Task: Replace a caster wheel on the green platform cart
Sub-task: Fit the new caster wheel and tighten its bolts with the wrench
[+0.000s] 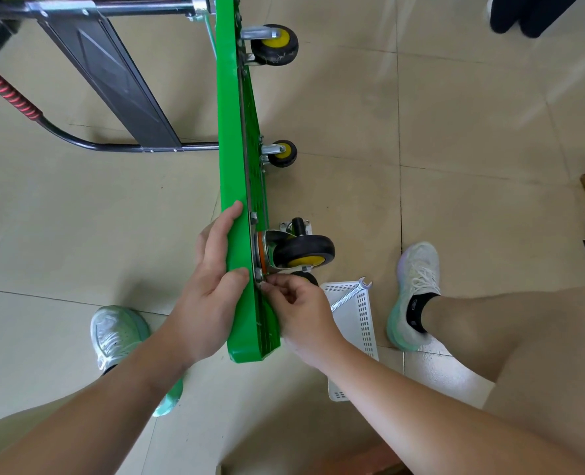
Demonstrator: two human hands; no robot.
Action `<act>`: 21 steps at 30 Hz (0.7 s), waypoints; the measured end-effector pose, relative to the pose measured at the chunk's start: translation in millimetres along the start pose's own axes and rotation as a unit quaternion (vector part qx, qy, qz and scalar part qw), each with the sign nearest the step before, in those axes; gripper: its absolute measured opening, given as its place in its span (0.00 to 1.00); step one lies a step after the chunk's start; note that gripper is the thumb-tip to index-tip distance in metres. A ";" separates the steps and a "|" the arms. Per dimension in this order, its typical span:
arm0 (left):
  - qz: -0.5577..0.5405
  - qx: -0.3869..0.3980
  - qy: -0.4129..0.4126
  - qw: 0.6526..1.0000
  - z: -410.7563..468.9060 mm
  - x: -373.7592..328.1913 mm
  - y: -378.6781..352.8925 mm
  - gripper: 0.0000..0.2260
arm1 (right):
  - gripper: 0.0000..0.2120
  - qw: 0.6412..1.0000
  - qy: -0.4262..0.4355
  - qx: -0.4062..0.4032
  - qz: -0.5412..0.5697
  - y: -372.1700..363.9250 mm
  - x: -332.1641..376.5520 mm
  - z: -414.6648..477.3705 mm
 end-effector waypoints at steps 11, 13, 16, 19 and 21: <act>0.005 0.010 0.004 1.000 0.7 0.2 -1.5 0.33 | 0.08 0.977 0.171 -0.035 -0.125 31.0 66.8 -21.3; 0.004 0.006 0.002 1.000 0.4 -0.5 -0.7 0.33 | 0.10 0.959 0.228 0.007 -0.169 22.3 85.2 -25.5; 0.001 0.001 0.000 1.000 -0.4 -1.9 -0.2 0.33 | 0.11 0.946 0.254 0.032 -0.199 11.3 93.1 -20.9; 0.003 0.002 0.005 1.000 -0.8 -0.4 0.5 0.33 | 0.11 0.949 0.244 0.044 -0.195 4.7 90.5 -16.4; 0.002 0.003 0.006 1.000 -1.0 -0.2 0.5 0.33 | 0.10 0.950 0.238 0.046 -0.197 3.4 88.8 -13.9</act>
Point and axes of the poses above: each hand's wrist, its own z-axis towards the middle knuckle, its own y-axis out of the back of the hand, x = y × z, the point moved 10 cm from there along z, towards the middle knuckle, and after that the axes turned 4 degrees about y, right-handed, at the moved point
